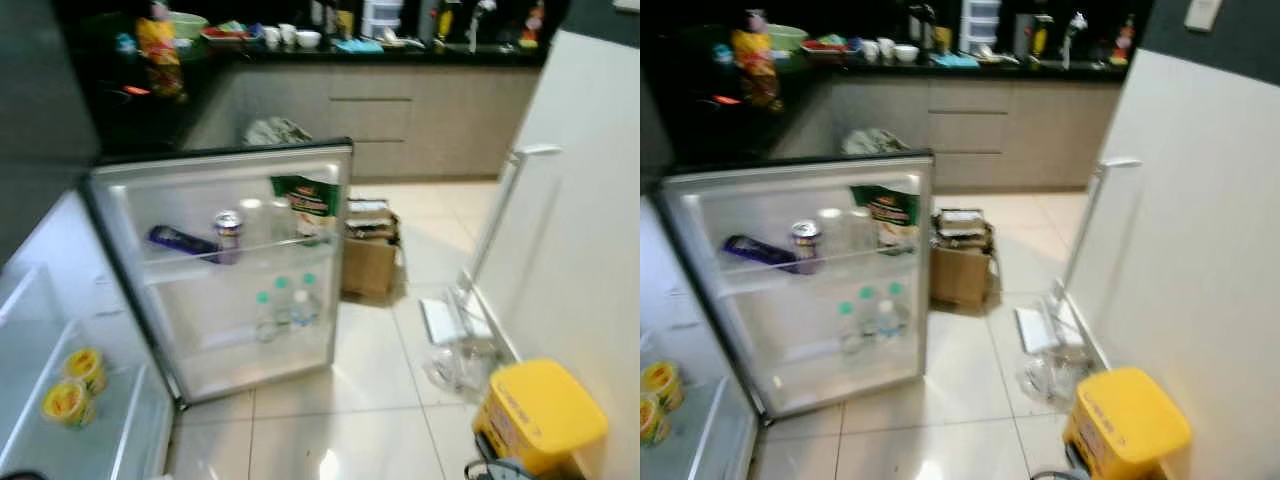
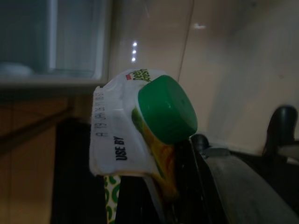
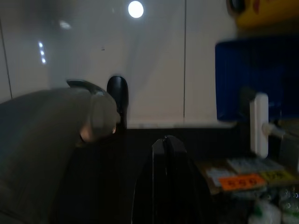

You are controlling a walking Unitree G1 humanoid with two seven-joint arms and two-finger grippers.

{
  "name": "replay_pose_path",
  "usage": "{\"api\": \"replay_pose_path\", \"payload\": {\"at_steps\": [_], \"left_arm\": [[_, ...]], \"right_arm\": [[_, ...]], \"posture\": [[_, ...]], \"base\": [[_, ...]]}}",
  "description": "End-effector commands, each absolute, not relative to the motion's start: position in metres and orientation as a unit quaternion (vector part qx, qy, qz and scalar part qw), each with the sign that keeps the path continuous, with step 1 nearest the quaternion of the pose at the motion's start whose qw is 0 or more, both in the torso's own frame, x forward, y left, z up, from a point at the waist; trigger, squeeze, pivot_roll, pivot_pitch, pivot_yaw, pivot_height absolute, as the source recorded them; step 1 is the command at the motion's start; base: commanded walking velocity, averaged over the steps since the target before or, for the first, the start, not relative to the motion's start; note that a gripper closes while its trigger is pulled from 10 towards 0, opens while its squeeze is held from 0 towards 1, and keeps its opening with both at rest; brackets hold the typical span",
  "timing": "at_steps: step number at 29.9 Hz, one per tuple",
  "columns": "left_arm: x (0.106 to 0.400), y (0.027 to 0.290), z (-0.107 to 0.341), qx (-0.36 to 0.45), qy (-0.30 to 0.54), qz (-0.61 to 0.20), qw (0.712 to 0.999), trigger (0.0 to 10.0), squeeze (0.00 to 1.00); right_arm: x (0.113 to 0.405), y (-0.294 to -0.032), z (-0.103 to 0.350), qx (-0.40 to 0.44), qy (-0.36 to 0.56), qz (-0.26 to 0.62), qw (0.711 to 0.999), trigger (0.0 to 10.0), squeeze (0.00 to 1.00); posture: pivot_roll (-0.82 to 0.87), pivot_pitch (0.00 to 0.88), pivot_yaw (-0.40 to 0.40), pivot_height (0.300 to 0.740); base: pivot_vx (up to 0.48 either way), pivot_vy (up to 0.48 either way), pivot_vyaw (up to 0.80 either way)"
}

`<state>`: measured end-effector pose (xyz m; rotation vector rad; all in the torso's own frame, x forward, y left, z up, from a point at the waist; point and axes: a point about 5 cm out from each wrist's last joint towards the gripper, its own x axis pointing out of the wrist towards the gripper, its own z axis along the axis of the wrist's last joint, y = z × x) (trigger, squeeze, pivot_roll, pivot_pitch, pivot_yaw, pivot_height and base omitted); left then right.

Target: Restocking fridge

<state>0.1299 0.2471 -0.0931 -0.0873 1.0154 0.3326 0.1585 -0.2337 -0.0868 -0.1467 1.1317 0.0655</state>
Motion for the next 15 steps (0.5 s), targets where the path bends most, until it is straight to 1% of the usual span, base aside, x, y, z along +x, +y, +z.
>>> {"api": "replay_pose_path", "payload": {"at_steps": [1,11,12,14,15], "left_arm": [[0.127,0.247,-0.094,-0.043,0.487,0.157,0.858,10.0,0.0],[0.129,0.249,-0.093,-0.044,0.486,0.155,0.859,10.0,0.0],[0.129,0.249,-0.093,-0.044,0.486,0.155,0.859,10.0,0.0],[0.129,0.249,-0.093,-0.045,0.486,0.158,0.858,10.0,0.0],[0.129,0.249,-0.093,-0.045,0.485,0.159,0.859,10.0,0.0]], "right_arm": [[0.164,-0.23,-0.085,-0.087,0.529,0.047,0.843,10.0,0.0],[0.174,-0.226,-0.081,-0.099,0.509,0.077,0.852,10.0,0.0],[0.176,-0.225,-0.08,-0.096,0.505,0.08,0.854,10.0,0.0],[0.177,-0.225,-0.079,-0.092,0.502,0.084,0.856,10.0,0.0],[0.179,-0.224,-0.079,-0.089,0.5,0.088,0.857,10.0,0.0]], "posture": [[-0.1,0.0,0.016,0.74],[-0.1,0.0,0.02,0.74],[-0.1,0.0,0.02,0.74],[-0.1,0.0,0.02,0.74],[-0.1,0.0,0.02,0.74]], "base": [[0.0,-0.469,0.0],[0.0,-0.456,0.0],[0.0,-0.289,0.0],[0.0,0.0,0.0],[0.0,0.0,0.48]]}}
